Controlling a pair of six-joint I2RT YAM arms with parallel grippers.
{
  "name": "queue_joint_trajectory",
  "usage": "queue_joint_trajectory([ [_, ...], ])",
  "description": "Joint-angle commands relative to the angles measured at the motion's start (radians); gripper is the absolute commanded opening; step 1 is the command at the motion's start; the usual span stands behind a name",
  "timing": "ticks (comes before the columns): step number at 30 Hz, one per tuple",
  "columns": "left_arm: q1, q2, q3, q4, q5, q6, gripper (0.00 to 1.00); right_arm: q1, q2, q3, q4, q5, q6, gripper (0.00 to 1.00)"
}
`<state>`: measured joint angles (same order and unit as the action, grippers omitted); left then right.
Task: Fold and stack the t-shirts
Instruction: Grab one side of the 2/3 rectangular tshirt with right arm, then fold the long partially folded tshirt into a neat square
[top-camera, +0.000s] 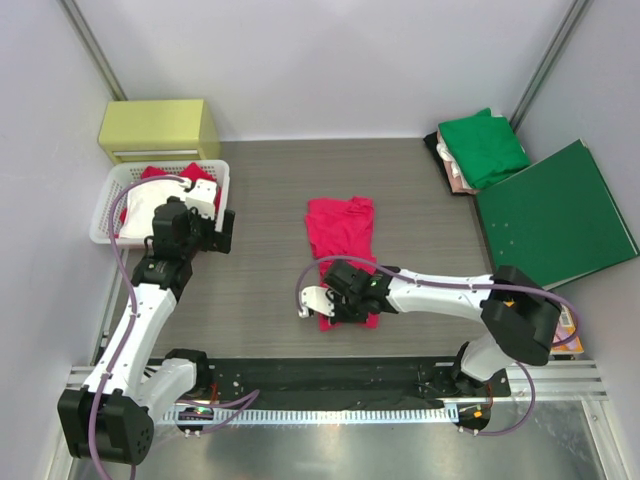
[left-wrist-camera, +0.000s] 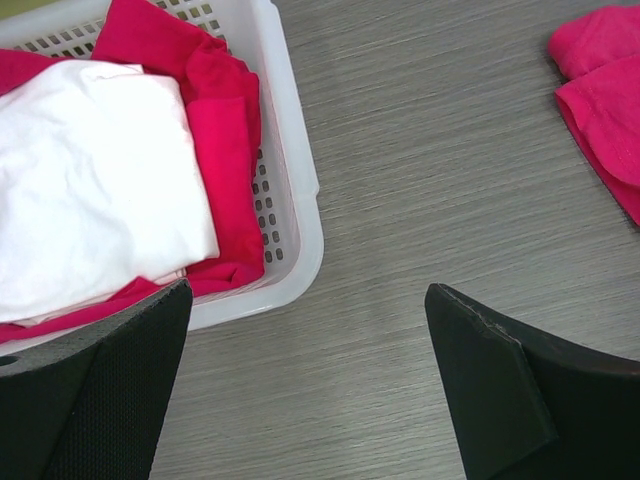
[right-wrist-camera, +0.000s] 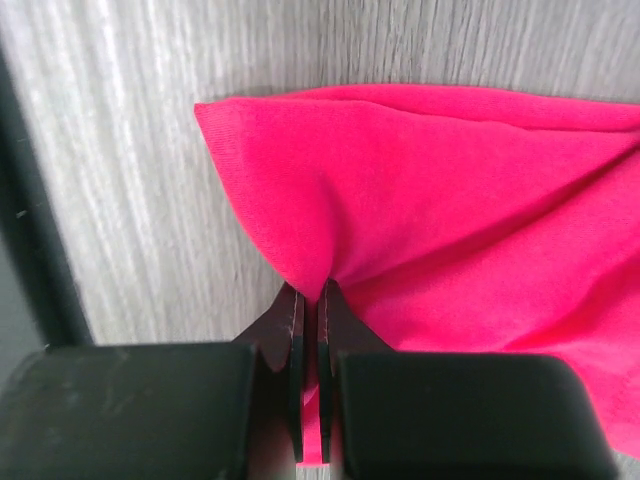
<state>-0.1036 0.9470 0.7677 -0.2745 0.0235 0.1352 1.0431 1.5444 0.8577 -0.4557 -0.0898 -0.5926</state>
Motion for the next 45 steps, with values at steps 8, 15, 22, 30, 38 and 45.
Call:
queue_joint_trajectory([
  [8, 0.005, -0.007, -0.005, 0.017, 0.024, -0.002, 1.00, -0.015, -0.199, 0.156, -0.081, 0.065, -0.027, 0.01],
  [15, 0.005, -0.027, -0.008, 0.006, 0.019, -0.002, 1.00, -0.014, -0.202, 0.297, -0.135, 0.035, -0.026, 0.01],
  [22, 0.007, -0.022, -0.007, 0.000, 0.023, 0.000, 1.00, -0.038, -0.221, 0.343, -0.104, 0.087, -0.088, 0.01],
  [30, 0.007, -0.036, -0.008, -0.015, 0.024, 0.000, 1.00, -0.207, -0.133, 0.440, -0.100, 0.019, -0.150, 0.01],
  [38, 0.005, -0.021, -0.011, -0.014, 0.042, -0.003, 1.00, -0.359, 0.008, 0.529, -0.075, -0.039, -0.217, 0.01],
  [45, 0.007, -0.011, -0.021, -0.015, 0.050, -0.005, 1.00, -0.446, 0.166, 0.697, -0.066, -0.044, -0.265, 0.01],
])
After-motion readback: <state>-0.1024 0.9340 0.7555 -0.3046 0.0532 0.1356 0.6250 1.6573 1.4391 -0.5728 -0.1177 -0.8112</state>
